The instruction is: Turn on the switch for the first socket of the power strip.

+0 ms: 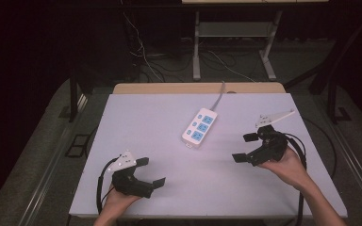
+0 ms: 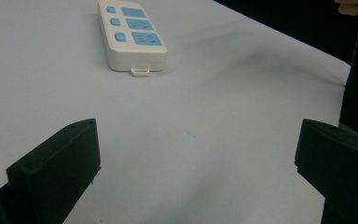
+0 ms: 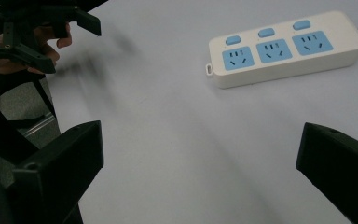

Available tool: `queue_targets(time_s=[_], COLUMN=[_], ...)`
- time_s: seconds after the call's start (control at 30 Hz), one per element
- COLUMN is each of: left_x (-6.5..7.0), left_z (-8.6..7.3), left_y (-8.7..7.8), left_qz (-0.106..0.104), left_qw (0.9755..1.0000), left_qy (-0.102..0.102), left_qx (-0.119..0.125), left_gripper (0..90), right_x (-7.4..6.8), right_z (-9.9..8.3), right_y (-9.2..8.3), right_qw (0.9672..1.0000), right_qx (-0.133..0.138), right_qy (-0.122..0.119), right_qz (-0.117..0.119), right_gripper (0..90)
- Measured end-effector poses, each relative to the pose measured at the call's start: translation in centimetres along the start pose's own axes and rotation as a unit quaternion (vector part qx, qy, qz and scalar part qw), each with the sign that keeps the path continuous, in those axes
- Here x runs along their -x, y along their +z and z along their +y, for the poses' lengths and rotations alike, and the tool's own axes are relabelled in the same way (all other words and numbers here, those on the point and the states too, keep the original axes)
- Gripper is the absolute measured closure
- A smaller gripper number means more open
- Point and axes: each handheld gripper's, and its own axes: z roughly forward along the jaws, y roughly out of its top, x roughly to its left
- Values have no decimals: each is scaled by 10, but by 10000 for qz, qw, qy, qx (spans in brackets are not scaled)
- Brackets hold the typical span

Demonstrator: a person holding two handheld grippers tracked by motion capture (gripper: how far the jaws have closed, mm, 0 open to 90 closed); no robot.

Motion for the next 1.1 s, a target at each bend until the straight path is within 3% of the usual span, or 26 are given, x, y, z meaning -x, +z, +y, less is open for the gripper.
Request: queue_targets(time_s=[1.1], left_x=[-2], left_z=[0], left_y=[0], left_qz=[-43], left_qw=[10000], left_qy=[-27], left_qx=[-58], left_gripper=[0], right_x=[28], right_z=[49], right_y=[20], right_qw=[9996], right_qx=[-252], right_qy=[-40], right_qz=[-71], right_gripper=[2])
